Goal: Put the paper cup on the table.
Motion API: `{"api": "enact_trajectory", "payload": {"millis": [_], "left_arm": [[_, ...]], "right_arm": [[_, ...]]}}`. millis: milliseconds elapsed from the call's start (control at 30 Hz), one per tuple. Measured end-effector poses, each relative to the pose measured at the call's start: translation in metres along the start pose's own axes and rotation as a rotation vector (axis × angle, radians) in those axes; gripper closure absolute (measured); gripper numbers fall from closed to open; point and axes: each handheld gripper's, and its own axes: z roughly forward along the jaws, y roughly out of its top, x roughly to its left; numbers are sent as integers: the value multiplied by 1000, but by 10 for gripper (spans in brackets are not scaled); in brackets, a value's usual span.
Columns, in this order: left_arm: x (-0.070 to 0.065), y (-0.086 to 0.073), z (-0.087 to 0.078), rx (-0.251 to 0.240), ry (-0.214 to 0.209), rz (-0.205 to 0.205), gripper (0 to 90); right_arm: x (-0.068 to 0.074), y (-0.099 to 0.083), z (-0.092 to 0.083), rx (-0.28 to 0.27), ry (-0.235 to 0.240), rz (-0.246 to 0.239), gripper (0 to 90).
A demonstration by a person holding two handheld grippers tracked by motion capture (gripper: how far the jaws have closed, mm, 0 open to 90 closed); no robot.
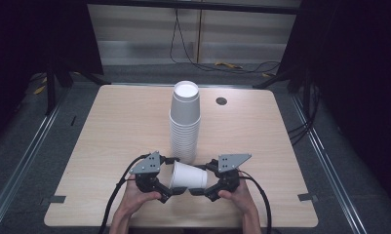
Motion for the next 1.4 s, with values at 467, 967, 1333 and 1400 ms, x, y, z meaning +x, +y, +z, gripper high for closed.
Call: {"api": "enact_trajectory", "payload": {"millis": [467,967,1333,1400], "left_arm": [[0,1,-4,12,-7,5,101],[6,3,-11,36,48,-14,101],[8,5,-14,93,90,-20,100],[7,6,-15,94,93,-23,100]], "right_arm": [[-1,-2,2,5,-30,13,173],[-1,-7,-8,-47,-136,37,133],[1,-12,-20,-122,-272,69,132],[3,-13,-23,-137,-314,67,131]]}}
